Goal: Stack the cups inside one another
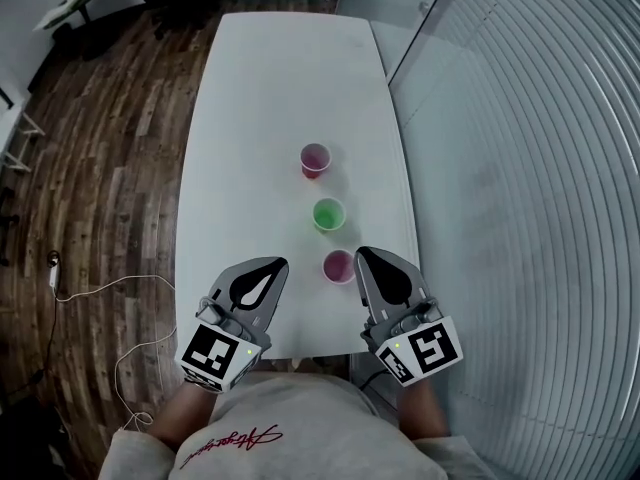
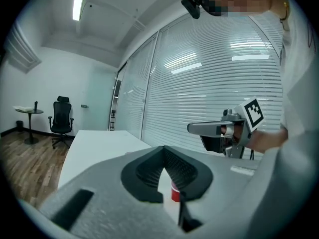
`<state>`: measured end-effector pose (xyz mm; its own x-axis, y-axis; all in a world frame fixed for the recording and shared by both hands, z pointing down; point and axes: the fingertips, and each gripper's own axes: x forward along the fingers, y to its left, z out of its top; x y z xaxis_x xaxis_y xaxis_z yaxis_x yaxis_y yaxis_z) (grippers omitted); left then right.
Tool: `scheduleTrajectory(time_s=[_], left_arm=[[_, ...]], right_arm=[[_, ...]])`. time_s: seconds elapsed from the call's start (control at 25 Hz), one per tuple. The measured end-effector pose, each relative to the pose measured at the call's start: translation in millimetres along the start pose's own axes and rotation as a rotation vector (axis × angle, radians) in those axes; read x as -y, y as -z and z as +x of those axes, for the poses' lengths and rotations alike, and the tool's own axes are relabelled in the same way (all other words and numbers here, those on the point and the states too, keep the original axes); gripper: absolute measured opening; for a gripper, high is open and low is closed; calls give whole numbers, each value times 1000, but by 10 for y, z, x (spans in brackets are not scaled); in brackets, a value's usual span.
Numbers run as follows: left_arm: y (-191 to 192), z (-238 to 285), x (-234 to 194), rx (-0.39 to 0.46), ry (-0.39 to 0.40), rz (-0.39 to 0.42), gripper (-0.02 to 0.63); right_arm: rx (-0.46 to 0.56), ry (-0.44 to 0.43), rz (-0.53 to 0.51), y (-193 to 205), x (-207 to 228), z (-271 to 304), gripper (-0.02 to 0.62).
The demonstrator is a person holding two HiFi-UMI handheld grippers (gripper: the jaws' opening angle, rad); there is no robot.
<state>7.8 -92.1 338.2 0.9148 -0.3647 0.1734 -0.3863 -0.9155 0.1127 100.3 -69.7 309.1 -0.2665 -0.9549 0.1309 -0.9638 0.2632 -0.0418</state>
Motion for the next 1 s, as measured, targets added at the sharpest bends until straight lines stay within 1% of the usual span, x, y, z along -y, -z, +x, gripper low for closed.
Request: scheduleTrajectory(time_s=[0.08,0.2,0.28,0.36,0.44,0.48,0.68,0.8,1.0], left_arm=[[-3,10,-14,11,-7,-3,-6],[64,0,-35,-1,-18,-32,-6],[88,4,-46,2,-27,-42,-6],[102,14,-59,2,-41,-49,-6],[112,23,-83,1,-57,-58,-6],[121,27,-95,2,-64,-62,-6],[177,19,-109,-1,-97,-75,-6],[186,22,-148,0,-117,-77,-6],[226,0,-192,-4,-143,-80,-6]], right_arm=[[-4,-29,-6,-7,71,38,3],[-26,-62,-8,26,170,129,10],[-43,-84,-19,69,234,213,45],[-62,-109,-35,127,303,308,53],[-87,-136,-35,207,363,410,79],[-96,-145,-30,244,395,457,92],[-108,-173,-11,337,496,614,116],[-131,-197,-30,395,539,746,155],[-152,-217,-62,472,599,929,184]])
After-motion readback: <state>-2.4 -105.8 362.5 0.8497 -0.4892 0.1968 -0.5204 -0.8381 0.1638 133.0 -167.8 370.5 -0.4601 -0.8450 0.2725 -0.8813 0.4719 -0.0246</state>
